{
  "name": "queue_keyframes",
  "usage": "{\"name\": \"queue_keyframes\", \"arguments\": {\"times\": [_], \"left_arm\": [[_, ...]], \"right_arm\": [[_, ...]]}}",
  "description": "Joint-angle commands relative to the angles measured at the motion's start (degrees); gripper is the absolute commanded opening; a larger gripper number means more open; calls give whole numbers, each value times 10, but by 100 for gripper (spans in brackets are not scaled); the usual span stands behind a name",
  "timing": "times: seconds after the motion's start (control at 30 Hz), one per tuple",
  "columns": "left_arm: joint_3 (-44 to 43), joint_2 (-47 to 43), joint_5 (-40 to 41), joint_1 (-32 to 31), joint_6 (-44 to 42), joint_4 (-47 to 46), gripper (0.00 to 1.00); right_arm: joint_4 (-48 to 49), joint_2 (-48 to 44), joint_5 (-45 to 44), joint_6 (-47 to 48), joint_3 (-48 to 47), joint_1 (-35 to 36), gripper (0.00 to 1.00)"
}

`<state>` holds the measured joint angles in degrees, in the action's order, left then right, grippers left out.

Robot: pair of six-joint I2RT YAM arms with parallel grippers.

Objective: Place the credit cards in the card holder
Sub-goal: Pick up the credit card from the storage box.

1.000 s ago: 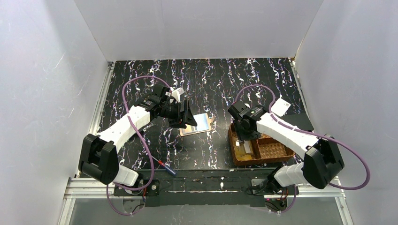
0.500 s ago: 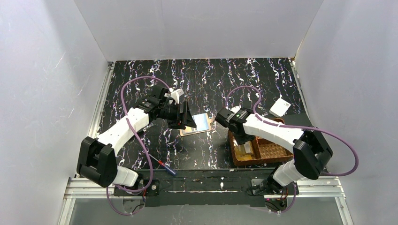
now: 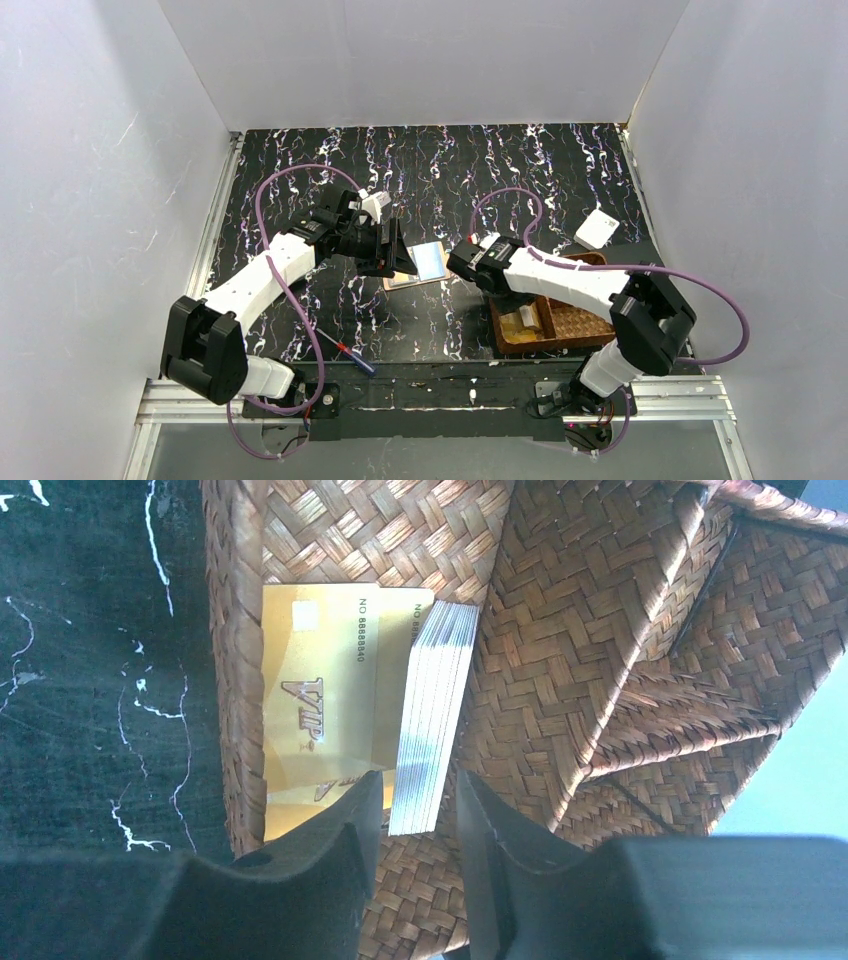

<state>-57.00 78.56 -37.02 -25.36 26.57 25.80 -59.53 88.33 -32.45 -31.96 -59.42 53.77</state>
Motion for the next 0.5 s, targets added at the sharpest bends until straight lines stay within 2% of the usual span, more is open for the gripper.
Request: {"name": "queue_keyframes", "arguments": {"times": [0.0,0.47], "left_arm": [[4,-28,-4,-3,-12,8,74],[8,-31,-5,-3,-13,5,74]], "right_arm": [[6,5,-28,-27,4,5,40],[-5,23,-62,-35,22,8,37]]}}
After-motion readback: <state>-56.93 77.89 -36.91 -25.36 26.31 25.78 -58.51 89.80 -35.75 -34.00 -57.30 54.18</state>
